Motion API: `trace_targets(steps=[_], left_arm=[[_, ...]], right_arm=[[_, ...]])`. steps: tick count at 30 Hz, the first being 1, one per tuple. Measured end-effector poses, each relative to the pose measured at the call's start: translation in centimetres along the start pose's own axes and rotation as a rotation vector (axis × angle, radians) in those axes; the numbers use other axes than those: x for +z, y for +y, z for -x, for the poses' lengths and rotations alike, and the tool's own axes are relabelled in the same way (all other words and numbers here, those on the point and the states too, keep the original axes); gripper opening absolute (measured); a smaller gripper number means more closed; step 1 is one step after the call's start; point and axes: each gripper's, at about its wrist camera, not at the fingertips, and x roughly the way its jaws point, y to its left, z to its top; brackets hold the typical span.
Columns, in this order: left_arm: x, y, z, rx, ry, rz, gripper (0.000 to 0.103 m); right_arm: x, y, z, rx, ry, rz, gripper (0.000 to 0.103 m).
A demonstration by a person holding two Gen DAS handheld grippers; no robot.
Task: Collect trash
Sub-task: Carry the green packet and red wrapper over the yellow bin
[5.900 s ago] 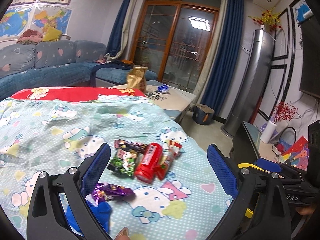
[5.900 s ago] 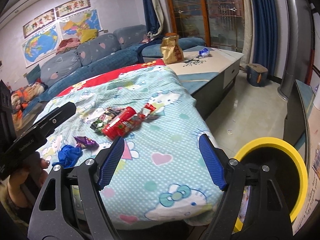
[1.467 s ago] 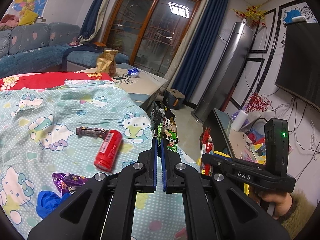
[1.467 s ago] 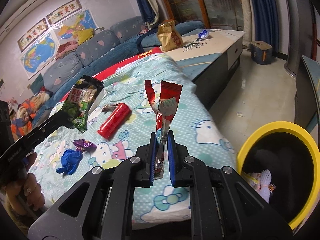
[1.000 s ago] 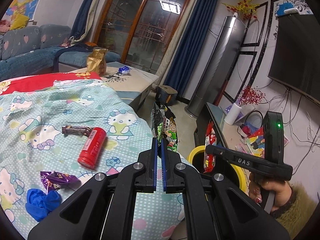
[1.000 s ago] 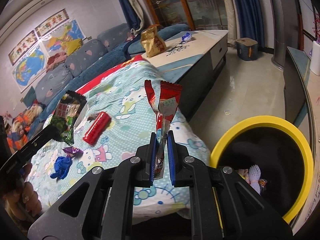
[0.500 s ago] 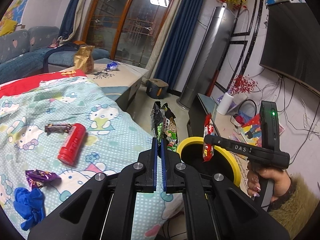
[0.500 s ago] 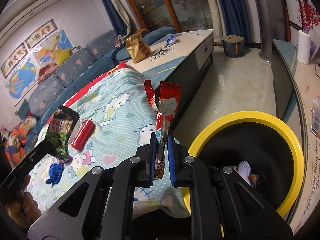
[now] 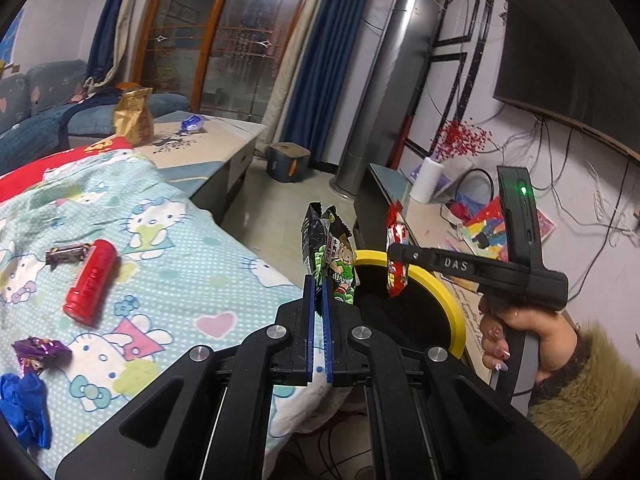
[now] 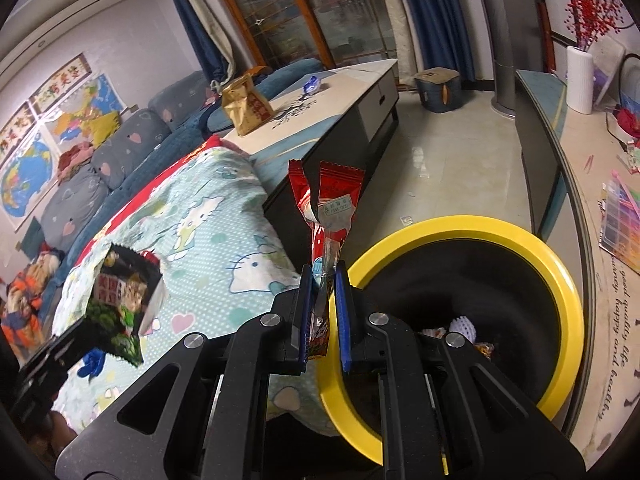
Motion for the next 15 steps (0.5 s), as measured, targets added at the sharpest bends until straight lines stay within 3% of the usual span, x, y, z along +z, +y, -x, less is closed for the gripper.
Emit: trace_targets(steps=[15], left_arm=[[-0.7,-2.9,-2.4,-0.054,0.032,-0.056,0.004]], right_arm=[[0.5,-3.4,0.4,-0.063,-0.027,-0.063,0.007]])
